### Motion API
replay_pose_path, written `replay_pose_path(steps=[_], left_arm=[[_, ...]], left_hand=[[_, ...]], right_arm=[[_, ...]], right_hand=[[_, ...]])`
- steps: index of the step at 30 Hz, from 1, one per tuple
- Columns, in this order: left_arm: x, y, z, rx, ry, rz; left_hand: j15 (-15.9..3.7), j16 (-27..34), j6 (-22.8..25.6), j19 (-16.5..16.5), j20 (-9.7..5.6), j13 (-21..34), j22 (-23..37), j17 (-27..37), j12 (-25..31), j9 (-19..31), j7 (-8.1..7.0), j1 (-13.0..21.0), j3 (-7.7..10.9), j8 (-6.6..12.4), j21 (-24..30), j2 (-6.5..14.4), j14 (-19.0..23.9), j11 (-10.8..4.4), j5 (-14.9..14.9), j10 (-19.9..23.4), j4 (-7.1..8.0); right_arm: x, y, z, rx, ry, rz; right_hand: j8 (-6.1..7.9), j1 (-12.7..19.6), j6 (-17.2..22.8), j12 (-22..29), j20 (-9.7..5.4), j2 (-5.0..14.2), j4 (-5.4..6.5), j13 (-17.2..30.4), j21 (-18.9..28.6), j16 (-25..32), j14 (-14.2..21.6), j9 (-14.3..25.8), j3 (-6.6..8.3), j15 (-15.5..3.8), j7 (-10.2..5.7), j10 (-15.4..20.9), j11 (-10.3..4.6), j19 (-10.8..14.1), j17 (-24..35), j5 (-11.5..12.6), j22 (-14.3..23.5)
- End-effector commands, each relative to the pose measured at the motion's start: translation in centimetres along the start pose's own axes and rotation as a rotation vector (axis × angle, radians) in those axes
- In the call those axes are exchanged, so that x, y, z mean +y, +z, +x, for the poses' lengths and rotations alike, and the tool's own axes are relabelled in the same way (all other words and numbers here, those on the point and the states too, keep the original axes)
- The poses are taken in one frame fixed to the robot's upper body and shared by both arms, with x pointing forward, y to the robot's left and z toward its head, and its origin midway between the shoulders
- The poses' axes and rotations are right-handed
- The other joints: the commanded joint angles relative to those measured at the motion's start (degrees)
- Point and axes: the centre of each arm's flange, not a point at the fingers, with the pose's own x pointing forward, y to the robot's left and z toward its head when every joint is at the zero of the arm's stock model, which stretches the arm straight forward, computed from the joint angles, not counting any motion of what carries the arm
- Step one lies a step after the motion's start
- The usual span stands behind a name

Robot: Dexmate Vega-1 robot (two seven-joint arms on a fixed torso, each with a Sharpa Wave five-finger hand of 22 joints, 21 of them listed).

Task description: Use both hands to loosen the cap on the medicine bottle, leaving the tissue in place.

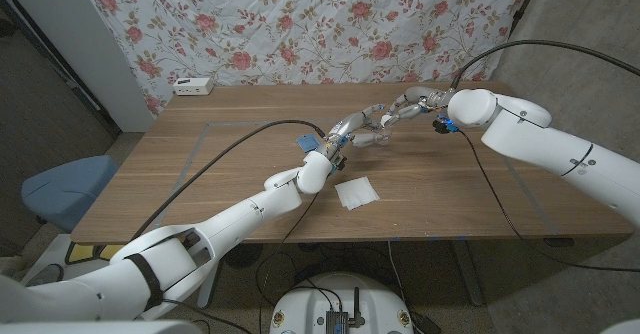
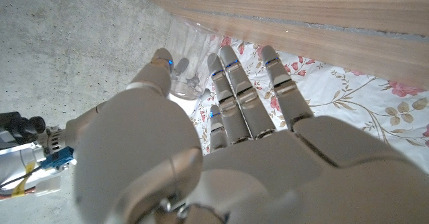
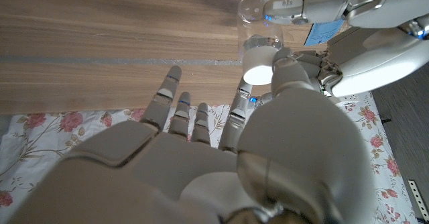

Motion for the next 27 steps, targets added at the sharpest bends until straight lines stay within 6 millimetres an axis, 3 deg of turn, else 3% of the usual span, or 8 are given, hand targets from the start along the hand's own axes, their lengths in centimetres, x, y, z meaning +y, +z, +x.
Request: replay_pose_path(steps=[1,20,27], left_arm=[[-0.02,0.11,-0.03,-0.005,-0.003,-0.003],[-0.20,0.13,-0.14,-0.002,-0.006,-0.007],[-0.23,0.14,-0.17,0.001,-0.006,-0.007]], left_hand=[[-4.22,-0.1,0.4,0.0,0.24,0.2,0.2,0.1,0.2,0.1,0.11,0.0,0.52,0.52,0.1,0.6,0.5,-2.98,0.2,3.7,0.16],[-4.04,-0.1,0.5,-0.1,0.29,0.2,0.2,0.1,0.2,0.1,0.09,-0.3,0.58,0.47,0.1,0.5,0.5,-2.97,0.2,3.7,0.25],[-4.08,-0.1,0.7,-0.2,0.26,0.2,0.2,0.1,0.2,0.1,-0.01,-0.3,0.66,0.51,0.1,0.5,0.4,-2.96,0.2,3.6,0.25]], right_arm=[[0.03,0.15,-0.12,-0.007,-0.008,-0.004],[-0.17,-0.24,-0.19,-0.035,0.009,0.022],[-0.25,-0.49,-0.27,-0.038,0.016,0.029]], right_hand=[[0.53,1.4,0.3,0.2,-0.47,0.73,-0.62,0.1,0.2,0.1,0.1,0.1,0.71,-0.80,-0.02,0.5,-0.60,0.2,0.1,0.4,0.1],[0.32,5.3,0.3,-0.3,-1.53,3.63,-1.08,0.1,-0.2,-0.1,-0.1,-0.3,3.00,-2.57,-2.86,0.8,-2.50,-0.4,0.2,0.2,0.2],[0.30,6.4,1.0,-0.5,-2.05,4.37,-1.07,0.1,-0.3,-0.3,-0.4,-0.6,3.60,-3.09,-5.21,0.9,-3.93,-0.6,0.1,0.1,0.2]])
